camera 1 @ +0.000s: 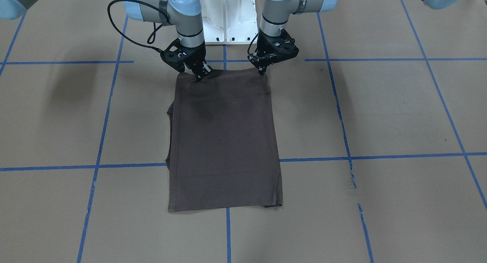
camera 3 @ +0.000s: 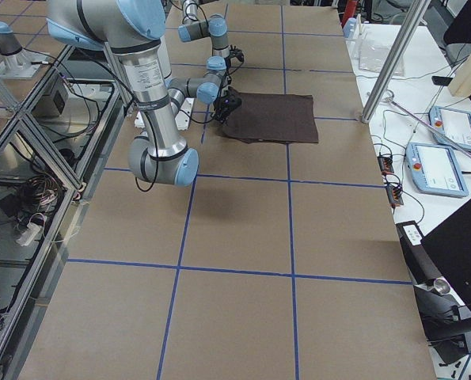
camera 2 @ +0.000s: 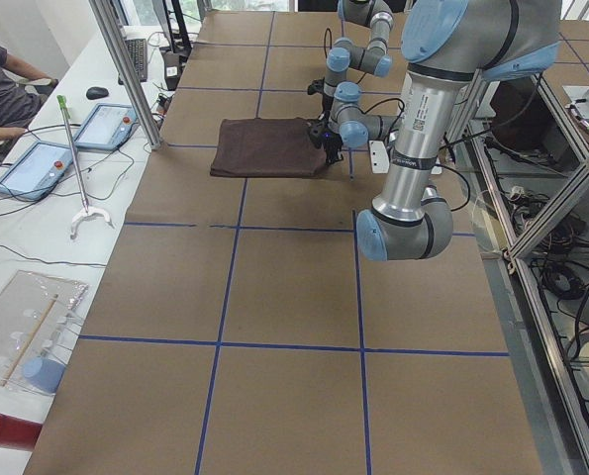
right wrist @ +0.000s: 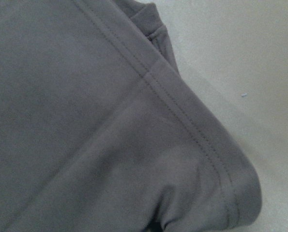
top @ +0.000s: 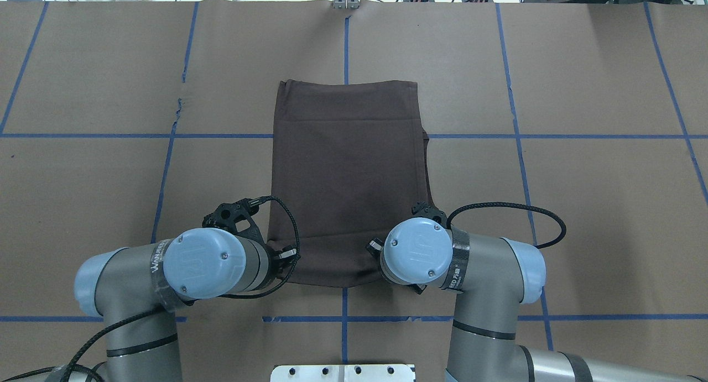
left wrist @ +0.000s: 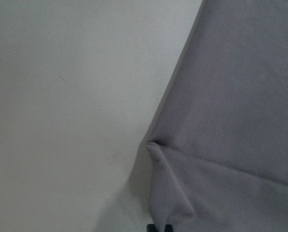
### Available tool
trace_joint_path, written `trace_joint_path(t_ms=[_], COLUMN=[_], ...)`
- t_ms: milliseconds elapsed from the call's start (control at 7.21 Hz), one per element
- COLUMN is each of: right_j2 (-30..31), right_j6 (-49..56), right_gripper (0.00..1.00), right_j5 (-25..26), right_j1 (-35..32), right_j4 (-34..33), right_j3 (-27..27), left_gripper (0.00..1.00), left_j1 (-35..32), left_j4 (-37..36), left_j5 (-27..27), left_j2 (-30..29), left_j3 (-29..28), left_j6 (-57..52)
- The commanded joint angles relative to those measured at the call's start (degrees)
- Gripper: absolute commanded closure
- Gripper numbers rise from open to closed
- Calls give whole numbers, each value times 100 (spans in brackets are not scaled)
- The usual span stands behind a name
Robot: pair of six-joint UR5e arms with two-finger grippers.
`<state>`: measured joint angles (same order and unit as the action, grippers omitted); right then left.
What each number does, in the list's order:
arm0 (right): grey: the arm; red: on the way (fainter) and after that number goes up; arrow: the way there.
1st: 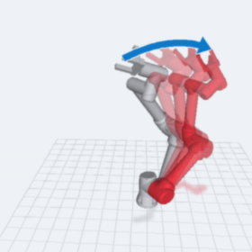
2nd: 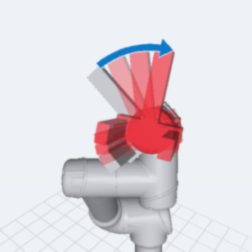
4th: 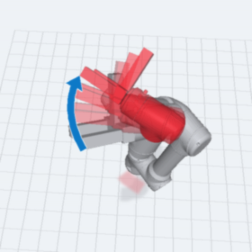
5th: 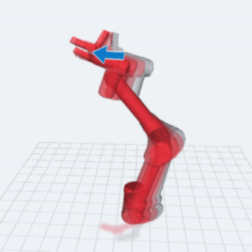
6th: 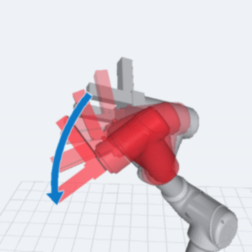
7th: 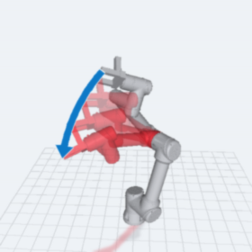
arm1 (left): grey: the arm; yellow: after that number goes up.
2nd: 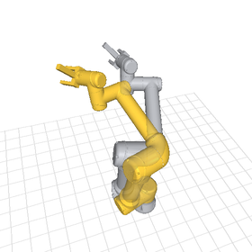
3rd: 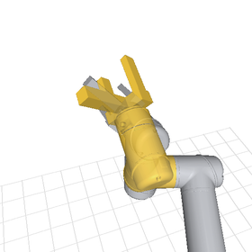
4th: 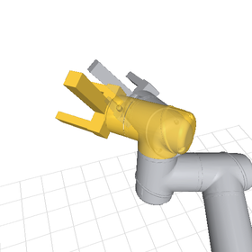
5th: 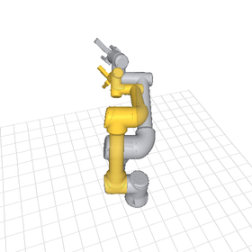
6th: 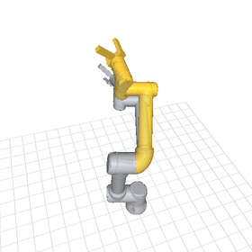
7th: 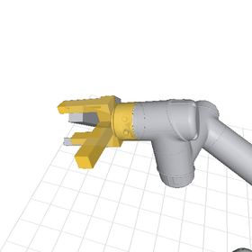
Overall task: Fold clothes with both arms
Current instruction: 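Grasp both near corners of the shirt with the left and right grippers, then lift the near edge with both grippers and fold it over toward the far edge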
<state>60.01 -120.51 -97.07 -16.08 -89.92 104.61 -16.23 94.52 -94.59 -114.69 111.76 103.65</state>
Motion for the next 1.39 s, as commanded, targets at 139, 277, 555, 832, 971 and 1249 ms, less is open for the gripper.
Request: trace_joint_path(t_ms=[139,277,555,832,971,1249], right_j2=[168,309,451,372,267,-30], right_j6=[71,72,72,281,770,984], right_gripper=[100,100,100,100,100,100], right_j5=[-84,-93,-93,-32,-40,-232], right_j1=[-9,165,413,257,-102,-779], right_j4=[-8,-8,-17,0,18,498], right_j3=[550,917,1368,1255,1238,705], left_gripper=[100,100,100,100,100,100], left_j1=[181,460,805,788,536,-498], left_j4=[-635,-967,-1627,-1638,-1638,-1595], left_j5=[-16,-77,-95,-95,-95,-487], left_j2=[52,52,52,9,-9,-280], left_j3=[766,1012,1645,1613,1577,1220], left_j6=[6,14,67,24,6,-475])
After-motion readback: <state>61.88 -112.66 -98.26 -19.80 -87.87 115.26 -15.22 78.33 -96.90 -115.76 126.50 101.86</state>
